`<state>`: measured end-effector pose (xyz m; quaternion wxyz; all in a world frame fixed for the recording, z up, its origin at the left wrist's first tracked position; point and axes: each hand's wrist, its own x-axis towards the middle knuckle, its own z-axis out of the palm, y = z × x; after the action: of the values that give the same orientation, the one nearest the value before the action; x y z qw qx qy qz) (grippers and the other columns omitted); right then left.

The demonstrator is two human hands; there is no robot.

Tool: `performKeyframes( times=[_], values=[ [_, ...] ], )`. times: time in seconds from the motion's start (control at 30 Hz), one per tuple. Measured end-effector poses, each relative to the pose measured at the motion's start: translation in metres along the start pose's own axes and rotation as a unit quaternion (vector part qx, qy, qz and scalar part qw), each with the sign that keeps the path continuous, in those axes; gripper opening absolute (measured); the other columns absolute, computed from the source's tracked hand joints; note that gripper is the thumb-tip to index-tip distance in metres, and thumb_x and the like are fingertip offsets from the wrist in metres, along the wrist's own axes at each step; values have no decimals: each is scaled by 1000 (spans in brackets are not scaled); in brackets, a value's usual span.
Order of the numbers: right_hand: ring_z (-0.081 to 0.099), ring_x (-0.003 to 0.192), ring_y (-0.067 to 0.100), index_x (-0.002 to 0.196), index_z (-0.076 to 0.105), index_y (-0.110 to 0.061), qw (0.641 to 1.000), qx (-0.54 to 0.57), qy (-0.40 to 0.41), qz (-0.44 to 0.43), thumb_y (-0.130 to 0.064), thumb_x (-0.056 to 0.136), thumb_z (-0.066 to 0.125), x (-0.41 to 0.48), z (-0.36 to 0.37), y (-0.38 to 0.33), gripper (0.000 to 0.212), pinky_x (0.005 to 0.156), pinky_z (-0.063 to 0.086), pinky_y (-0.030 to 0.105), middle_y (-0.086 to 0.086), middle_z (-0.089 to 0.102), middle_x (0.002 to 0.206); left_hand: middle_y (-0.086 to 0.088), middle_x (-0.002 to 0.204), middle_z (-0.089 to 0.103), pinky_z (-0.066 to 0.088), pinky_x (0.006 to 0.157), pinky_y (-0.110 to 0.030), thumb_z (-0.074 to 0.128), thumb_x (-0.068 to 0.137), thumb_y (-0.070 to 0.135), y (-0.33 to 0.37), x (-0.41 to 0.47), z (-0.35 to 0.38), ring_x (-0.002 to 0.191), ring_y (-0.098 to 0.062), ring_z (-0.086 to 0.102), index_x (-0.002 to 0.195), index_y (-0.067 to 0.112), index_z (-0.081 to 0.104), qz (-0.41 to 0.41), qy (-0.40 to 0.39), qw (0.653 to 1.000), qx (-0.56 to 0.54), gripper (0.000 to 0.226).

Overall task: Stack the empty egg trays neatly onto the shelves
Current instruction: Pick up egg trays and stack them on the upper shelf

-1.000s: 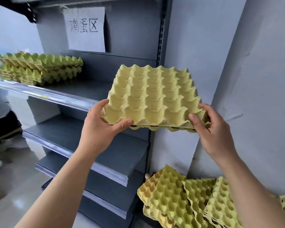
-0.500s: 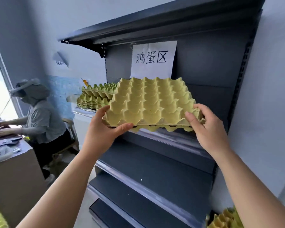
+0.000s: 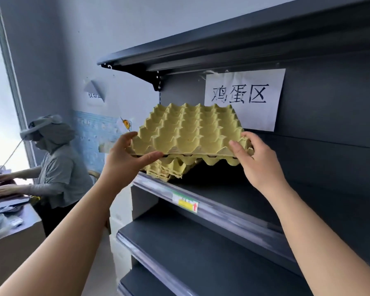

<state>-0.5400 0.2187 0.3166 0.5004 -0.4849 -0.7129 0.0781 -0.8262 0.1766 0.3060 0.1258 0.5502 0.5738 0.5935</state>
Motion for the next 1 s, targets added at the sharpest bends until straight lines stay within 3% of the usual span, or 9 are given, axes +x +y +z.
performKeyframes(
  times=[0.07, 0.13, 0.27, 0.4, 0.53, 0.77, 1.0],
  values=[
    [51, 117, 21, 140, 43, -22, 1000, -4, -3, -8, -61, 90, 45, 20, 20, -2, 64, 98, 43, 40, 3, 56, 129, -7, 141, 49, 34, 96, -25, 79, 50, 58, -16, 28, -3, 128, -16, 48, 141, 29, 46, 0, 5, 1000, -2, 101],
    [48, 123, 21, 142, 41, -22, 1000, -9, -6, -11, -60, 90, 44, 38, 40, -3, 64, 98, 41, 36, 3, 53, 135, -7, 139, 51, 35, 96, -26, 78, 50, 59, -33, 54, -4, 126, -17, 49, 141, 28, 46, 6, 7, 1000, -11, 102],
    [49, 122, 24, 143, 38, -22, 999, -36, -18, -2, -64, 89, 41, 64, 73, 0, 68, 98, 42, 39, 6, 54, 133, -4, 130, 56, 39, 94, -28, 80, 51, 59, -61, 96, -4, 112, -13, 57, 140, 29, 48, 2, -8, 1000, -28, 99],
    [48, 125, 22, 146, 35, -22, 998, -46, -34, 5, -64, 89, 41, 82, 103, -4, 71, 99, 40, 36, 4, 51, 138, -4, 118, 66, 46, 97, -30, 82, 38, 76, -87, 141, -12, 109, -15, 63, 130, 37, 52, 3, -11, 999, -45, 104],
    [47, 127, 22, 147, 32, -22, 998, -63, -11, 16, -65, 89, 40, 92, 127, -13, 73, 100, 39, 35, 4, 50, 140, 2, 109, 67, 48, 99, -34, 84, 36, 70, -106, 180, -14, 102, -13, 66, 130, 34, 53, 17, -34, 997, -70, 105],
    [47, 127, 23, 147, 31, -24, 989, -123, 0, 87, -68, 88, 37, 98, 158, -32, 74, 101, 41, 37, 4, 49, 141, -1, 102, 70, 53, 94, -37, 85, 43, 68, -136, 227, -15, 92, -11, 70, 133, 28, 52, 24, -111, 987, -113, 104],
    [49, 127, 22, 147, 31, -26, 977, -153, -1, 149, -70, 88, 33, 96, 170, -42, 74, 99, 40, 35, 4, 49, 142, 0, 107, 67, 55, 90, -46, 76, 32, 84, -145, 245, -13, 94, -17, 68, 132, 34, 50, 30, -151, 983, -101, 115]
  ],
)
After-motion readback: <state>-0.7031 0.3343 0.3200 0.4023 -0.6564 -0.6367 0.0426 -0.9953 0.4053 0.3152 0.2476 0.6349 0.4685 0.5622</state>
